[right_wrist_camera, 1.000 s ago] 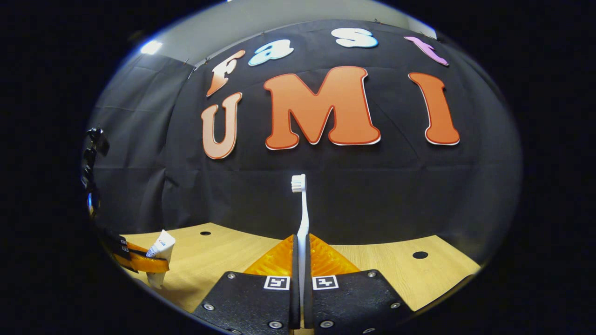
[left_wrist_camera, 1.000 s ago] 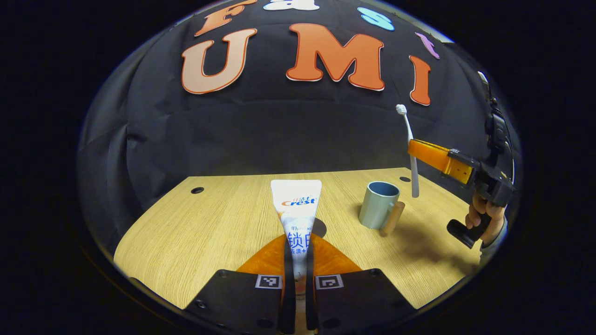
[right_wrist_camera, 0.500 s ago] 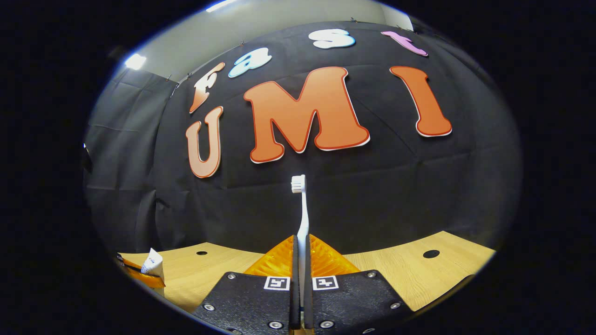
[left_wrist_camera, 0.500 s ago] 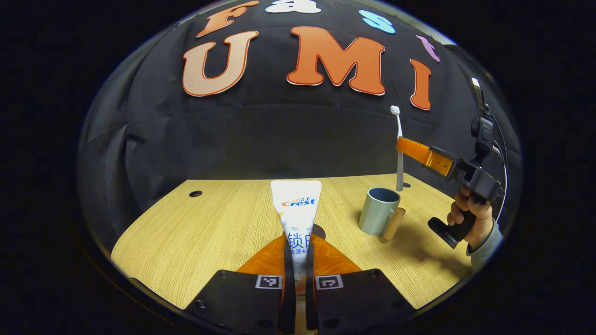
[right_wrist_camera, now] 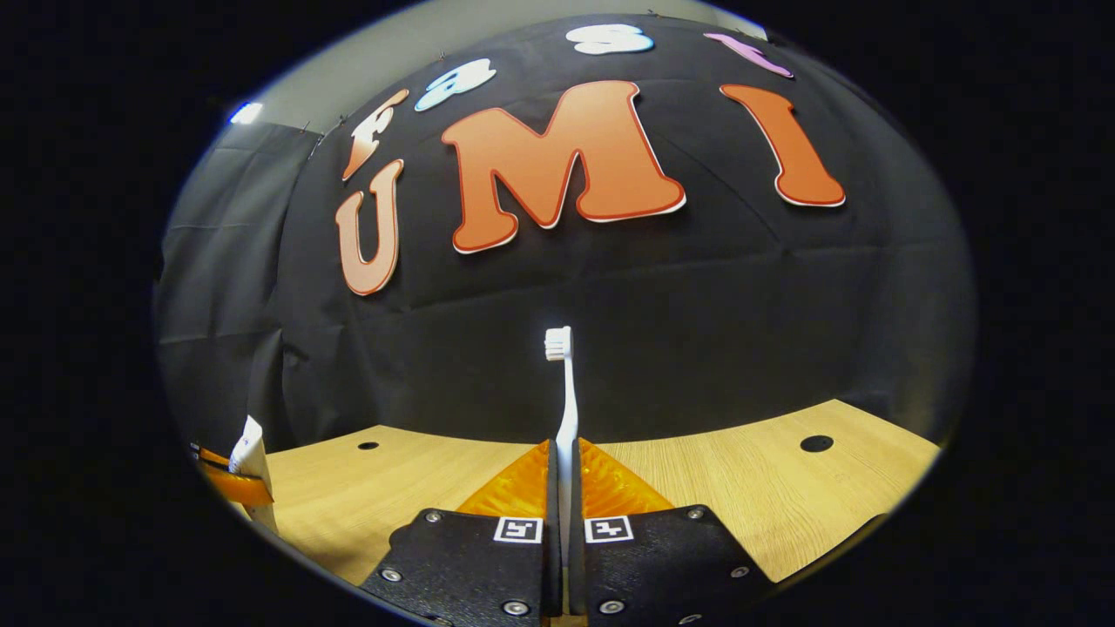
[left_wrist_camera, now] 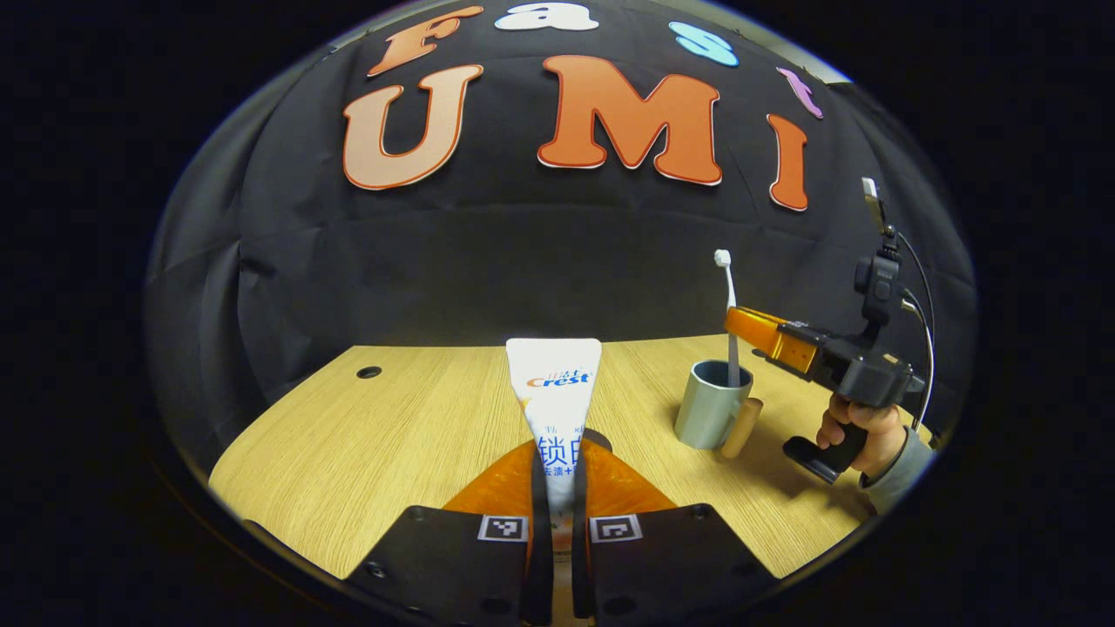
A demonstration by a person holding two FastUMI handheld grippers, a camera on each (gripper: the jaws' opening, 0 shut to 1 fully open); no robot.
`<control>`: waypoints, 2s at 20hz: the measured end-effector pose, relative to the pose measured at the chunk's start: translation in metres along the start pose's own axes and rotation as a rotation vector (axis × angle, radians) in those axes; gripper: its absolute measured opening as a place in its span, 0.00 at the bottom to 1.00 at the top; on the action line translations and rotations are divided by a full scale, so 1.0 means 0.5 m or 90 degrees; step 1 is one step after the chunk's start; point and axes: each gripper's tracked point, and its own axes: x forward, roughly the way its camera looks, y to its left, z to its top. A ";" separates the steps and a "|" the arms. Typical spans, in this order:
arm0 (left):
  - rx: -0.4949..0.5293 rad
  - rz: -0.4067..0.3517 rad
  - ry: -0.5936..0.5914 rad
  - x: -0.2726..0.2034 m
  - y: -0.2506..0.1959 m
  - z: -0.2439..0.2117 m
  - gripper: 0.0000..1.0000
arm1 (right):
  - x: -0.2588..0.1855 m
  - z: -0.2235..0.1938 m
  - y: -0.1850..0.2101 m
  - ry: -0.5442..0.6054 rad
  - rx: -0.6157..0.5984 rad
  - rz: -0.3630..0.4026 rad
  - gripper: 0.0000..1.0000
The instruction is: Put the toothbrush and toothpaste on the desktop into the cup, then pick up the cup and place it on the coaster on the desktop.
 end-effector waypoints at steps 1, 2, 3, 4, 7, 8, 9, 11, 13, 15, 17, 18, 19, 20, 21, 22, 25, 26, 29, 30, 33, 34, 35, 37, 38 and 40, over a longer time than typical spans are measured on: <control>-0.007 -0.002 -0.010 0.002 -0.003 0.006 0.12 | 0.001 -0.006 0.000 0.006 -0.002 0.001 0.03; -0.014 -0.005 -0.014 0.004 -0.010 0.008 0.12 | -0.002 -0.012 0.001 0.011 -0.006 0.001 0.03; -0.020 -0.010 -0.019 0.009 -0.024 0.013 0.12 | -0.004 -0.014 0.004 0.014 -0.011 0.002 0.03; -0.025 -0.017 -0.024 0.025 -0.042 0.020 0.12 | -0.004 -0.013 0.006 0.016 -0.016 0.002 0.04; -0.031 -0.024 -0.045 0.036 -0.063 0.038 0.12 | -0.007 -0.018 0.008 0.025 -0.029 0.000 0.04; -0.030 -0.026 -0.054 0.039 -0.070 0.047 0.12 | -0.008 -0.022 0.009 0.032 -0.032 0.002 0.04; -0.031 -0.029 -0.065 0.039 -0.079 0.060 0.12 | -0.013 -0.032 0.010 0.045 -0.036 0.002 0.04; -0.036 -0.041 -0.087 0.038 -0.096 0.074 0.12 | -0.020 -0.045 0.004 0.064 -0.046 -0.006 0.05; -0.032 -0.046 -0.102 0.039 -0.109 0.089 0.12 | -0.034 -0.058 -0.001 0.086 -0.062 -0.011 0.07; -0.026 -0.047 -0.118 0.043 -0.116 0.108 0.12 | -0.047 -0.064 -0.014 0.097 -0.074 -0.020 0.07; -0.036 -0.059 -0.134 0.049 -0.136 0.124 0.12 | -0.064 -0.067 -0.024 0.115 -0.080 -0.027 0.07; -0.044 -0.067 -0.141 0.054 -0.146 0.133 0.11 | -0.074 -0.064 -0.028 0.119 -0.080 -0.028 0.08; -0.049 -0.080 -0.144 0.061 -0.160 0.138 0.12 | -0.084 -0.062 -0.032 0.119 -0.082 -0.030 0.09; -0.054 -0.090 -0.148 0.067 -0.173 0.142 0.11 | -0.095 -0.054 -0.039 0.118 -0.084 -0.033 0.10; -0.057 -0.099 -0.150 0.072 -0.185 0.142 0.12 | -0.107 -0.050 -0.043 0.116 -0.084 -0.034 0.12; -0.062 -0.105 -0.152 0.080 -0.194 0.142 0.12 | -0.116 -0.045 -0.047 0.115 -0.082 -0.033 0.14; -0.078 -0.123 -0.163 0.095 -0.228 0.149 0.12 | -0.149 -0.038 -0.062 0.114 -0.077 -0.038 0.31; -0.082 -0.133 -0.167 0.105 -0.243 0.151 0.12 | -0.161 -0.034 -0.068 0.111 -0.080 -0.039 0.35; -0.120 -0.194 -0.178 0.119 -0.291 0.157 0.12 | -0.195 -0.032 -0.081 0.101 -0.109 -0.043 0.52; -0.124 -0.193 -0.185 0.130 -0.294 0.159 0.11 | -0.207 -0.031 -0.088 0.097 -0.128 -0.047 0.55; -0.133 -0.197 -0.217 0.150 -0.307 0.183 0.11 | -0.241 -0.032 -0.104 0.095 -0.181 -0.059 0.65; -0.132 -0.198 -0.228 0.155 -0.312 0.191 0.12 | -0.252 -0.035 -0.104 0.102 -0.180 -0.056 0.72; -0.130 -0.198 -0.239 0.158 -0.314 0.200 0.11 | -0.261 -0.036 -0.100 0.104 -0.173 -0.050 0.76; -0.123 -0.211 -0.257 0.170 -0.326 0.214 0.11 | -0.278 -0.029 -0.092 0.097 -0.160 -0.043 0.80; -0.122 -0.219 -0.266 0.175 -0.334 0.220 0.11 | -0.286 -0.025 -0.092 0.093 -0.160 -0.043 0.81; -0.118 -0.229 -0.281 0.187 -0.345 0.232 0.11 | -0.295 -0.022 -0.094 0.084 -0.165 -0.048 0.83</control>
